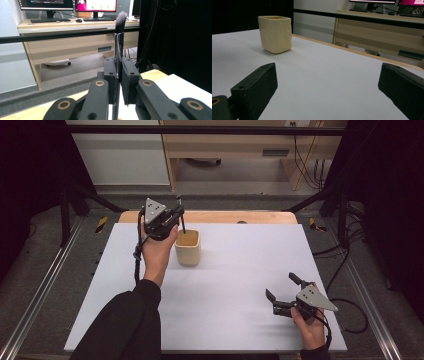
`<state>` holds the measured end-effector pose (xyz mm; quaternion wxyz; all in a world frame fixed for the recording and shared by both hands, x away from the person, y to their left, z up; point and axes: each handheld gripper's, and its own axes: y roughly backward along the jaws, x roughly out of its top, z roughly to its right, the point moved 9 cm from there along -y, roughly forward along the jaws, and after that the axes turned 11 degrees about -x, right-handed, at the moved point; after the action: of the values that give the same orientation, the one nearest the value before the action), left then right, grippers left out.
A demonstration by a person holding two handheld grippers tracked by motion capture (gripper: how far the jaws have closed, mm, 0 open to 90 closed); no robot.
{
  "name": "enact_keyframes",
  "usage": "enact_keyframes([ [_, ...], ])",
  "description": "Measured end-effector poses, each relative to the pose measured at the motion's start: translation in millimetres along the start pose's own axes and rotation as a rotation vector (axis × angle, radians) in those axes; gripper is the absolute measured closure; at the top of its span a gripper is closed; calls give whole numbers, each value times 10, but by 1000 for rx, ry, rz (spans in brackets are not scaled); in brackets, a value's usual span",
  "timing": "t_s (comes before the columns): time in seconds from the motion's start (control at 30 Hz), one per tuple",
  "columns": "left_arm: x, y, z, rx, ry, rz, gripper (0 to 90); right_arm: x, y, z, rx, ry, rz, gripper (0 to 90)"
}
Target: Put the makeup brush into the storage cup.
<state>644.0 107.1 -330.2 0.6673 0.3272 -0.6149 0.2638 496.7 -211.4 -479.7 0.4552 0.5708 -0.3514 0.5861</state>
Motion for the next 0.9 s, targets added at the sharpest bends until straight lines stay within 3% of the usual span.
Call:
enact_keyframes([
  [0.53,-90,-48,17,24,-14,-5,837,-1,2,-24,11,-6,-2,29],
  [0.9,-162,-101,38,17,-14,-4,837,-4,-1,-34,17,-4,-3,29],
])
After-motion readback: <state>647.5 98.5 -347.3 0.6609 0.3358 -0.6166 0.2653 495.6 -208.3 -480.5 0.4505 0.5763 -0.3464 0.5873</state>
